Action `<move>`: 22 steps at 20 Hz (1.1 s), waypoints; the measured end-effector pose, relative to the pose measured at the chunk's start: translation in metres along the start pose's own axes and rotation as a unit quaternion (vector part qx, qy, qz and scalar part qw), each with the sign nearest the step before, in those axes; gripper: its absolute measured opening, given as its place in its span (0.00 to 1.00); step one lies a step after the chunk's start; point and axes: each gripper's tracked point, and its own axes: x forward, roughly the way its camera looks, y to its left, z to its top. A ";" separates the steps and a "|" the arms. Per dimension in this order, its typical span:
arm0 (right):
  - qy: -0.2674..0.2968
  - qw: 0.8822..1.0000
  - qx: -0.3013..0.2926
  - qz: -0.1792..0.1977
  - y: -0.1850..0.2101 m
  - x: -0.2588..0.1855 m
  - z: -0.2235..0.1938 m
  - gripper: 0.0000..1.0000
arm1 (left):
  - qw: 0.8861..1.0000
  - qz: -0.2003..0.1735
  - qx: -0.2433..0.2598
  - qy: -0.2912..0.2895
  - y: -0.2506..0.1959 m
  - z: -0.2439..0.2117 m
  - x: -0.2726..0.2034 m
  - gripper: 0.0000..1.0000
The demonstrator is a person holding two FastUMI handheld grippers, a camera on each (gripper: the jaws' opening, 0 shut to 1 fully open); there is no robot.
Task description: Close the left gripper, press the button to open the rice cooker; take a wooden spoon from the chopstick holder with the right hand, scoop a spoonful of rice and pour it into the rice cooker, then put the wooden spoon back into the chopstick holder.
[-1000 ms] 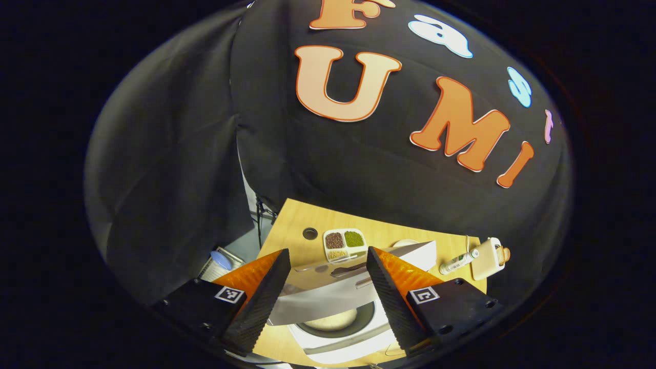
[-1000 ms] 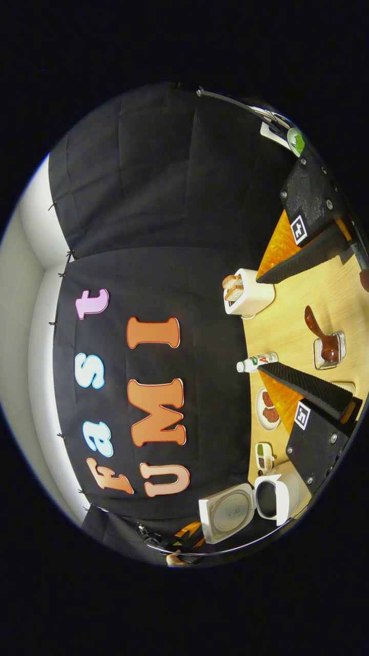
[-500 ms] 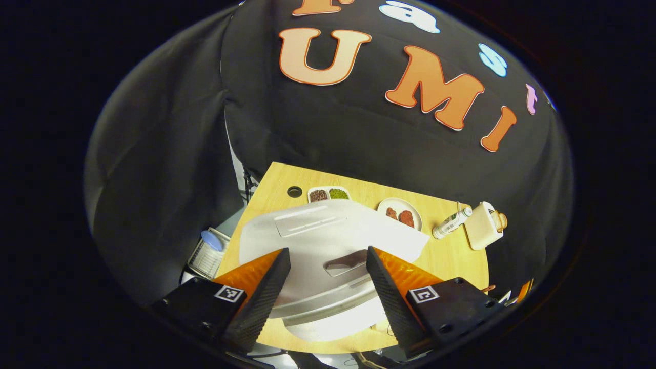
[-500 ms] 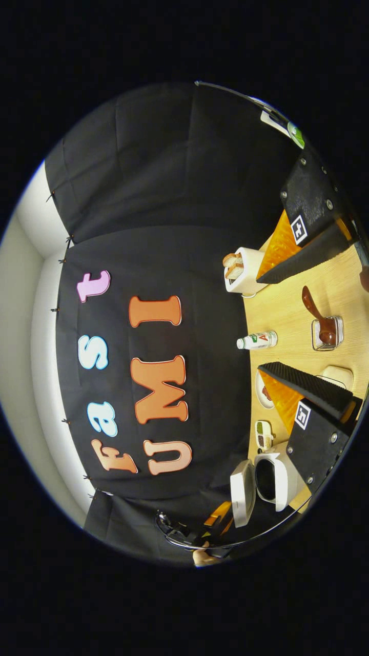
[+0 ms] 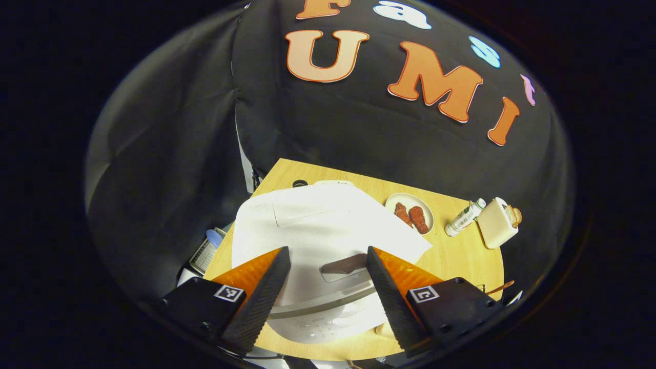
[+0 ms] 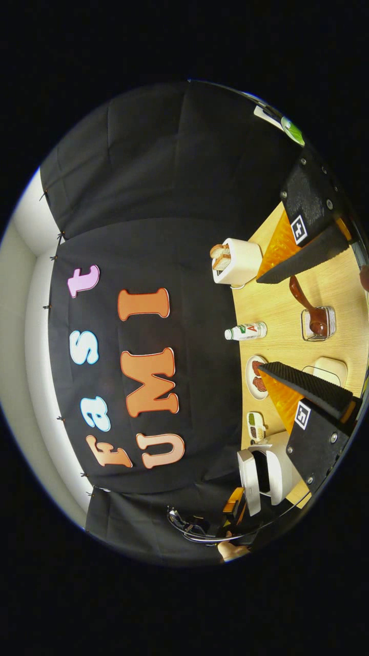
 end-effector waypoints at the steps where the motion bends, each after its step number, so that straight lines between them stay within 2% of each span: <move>1: 0.003 1.000 -0.001 -0.001 -0.001 0.001 -0.003 0.95 | 1.000 0.004 -0.003 -0.002 -0.001 0.002 0.005 1.00; 3: 0.012 1.000 0.000 -0.002 -0.002 0.002 -0.009 0.95 | 1.000 0.014 -0.005 0.009 -0.001 -0.005 0.018 1.00; 6: 0.021 1.000 0.007 -0.006 -0.008 0.003 -0.015 0.95 | 0.997 0.017 -0.004 0.069 -0.003 -0.049 0.040 1.00; 7: 0.023 1.000 0.009 -0.009 -0.011 0.002 -0.017 0.95 | 0.996 0.039 0.014 0.074 0.003 -0.055 0.038 1.00; 8: 0.024 1.000 0.009 -0.012 -0.013 0.003 -0.018 0.95 | 0.997 0.041 0.044 0.052 0.006 -0.049 0.051 1.00; 9: 0.023 1.000 0.010 -0.017 -0.017 0.003 -0.018 0.95 | 0.995 0.044 0.052 0.069 0.005 -0.057 0.049 1.00; 14: 0.032 0.999 0.016 -0.021 -0.022 0.005 -0.025 0.95 | 0.997 0.023 0.065 0.023 -0.003 -0.051 0.053 1.00; 17: 0.032 0.999 0.011 -0.024 -0.023 0.004 -0.022 0.95 | 0.996 0.010 0.088 0.019 -0.008 -0.057 0.052 1.00; 19: 0.030 0.999 0.003 -0.025 -0.024 0.002 -0.015 0.95 | 0.996 -0.004 0.090 0.006 -0.014 -0.056 0.038 1.00; 22: 0.015 0.999 -0.008 -0.031 -0.031 0.000 0.005 0.95 | 0.994 -0.008 0.099 -0.045 -0.013 -0.032 -0.007 1.00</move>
